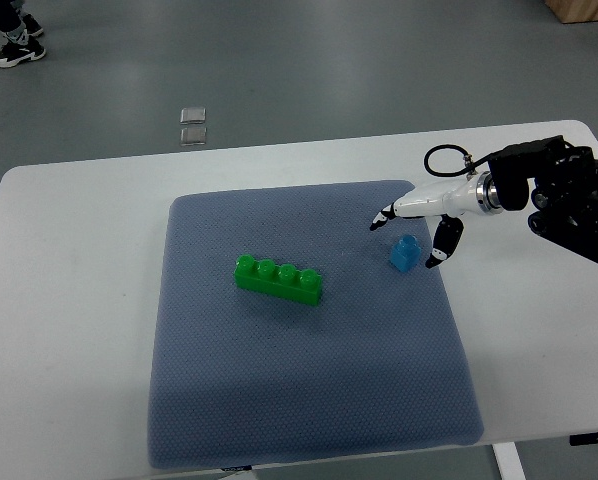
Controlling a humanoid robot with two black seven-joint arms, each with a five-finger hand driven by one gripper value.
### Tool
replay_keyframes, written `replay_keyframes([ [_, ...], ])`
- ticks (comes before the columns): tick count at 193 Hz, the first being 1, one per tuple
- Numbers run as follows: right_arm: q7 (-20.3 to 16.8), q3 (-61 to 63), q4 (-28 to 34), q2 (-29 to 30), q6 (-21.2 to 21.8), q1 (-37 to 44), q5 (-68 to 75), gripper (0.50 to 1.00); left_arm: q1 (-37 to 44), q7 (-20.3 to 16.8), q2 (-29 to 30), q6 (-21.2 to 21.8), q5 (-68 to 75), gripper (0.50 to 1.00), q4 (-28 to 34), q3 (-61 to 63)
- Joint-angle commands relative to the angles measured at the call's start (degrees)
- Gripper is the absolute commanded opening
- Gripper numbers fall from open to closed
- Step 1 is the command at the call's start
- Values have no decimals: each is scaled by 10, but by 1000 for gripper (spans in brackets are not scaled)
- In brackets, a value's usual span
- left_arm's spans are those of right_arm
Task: Stack blue block on green block with right hand
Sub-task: 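Lower the open right hand around the small blue block, then close the right hand fingers to grasp the blue block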
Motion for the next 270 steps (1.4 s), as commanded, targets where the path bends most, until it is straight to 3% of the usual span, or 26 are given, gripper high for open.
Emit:
replay_keyframes([
  [1,0,-1,-1,3,-9,-2,-3,907,0,0,0,0,0,1000,0,0],
  [148,-1,-13,-2,9,-23,3,-23,893,0,0,0,0,0,1000,0,0],
  [175,-1,-13,-3,9,-24,1,-24,864,0,0,0,0,0,1000,0,0],
  [224,-1,-13,-7,9,-23,3,-24,766,0,0,0,0,0,1000,0,0],
  [270,0,-12,-7,9,-23,3,-23,750,0,0,0,0,1,1000,0,0],
])
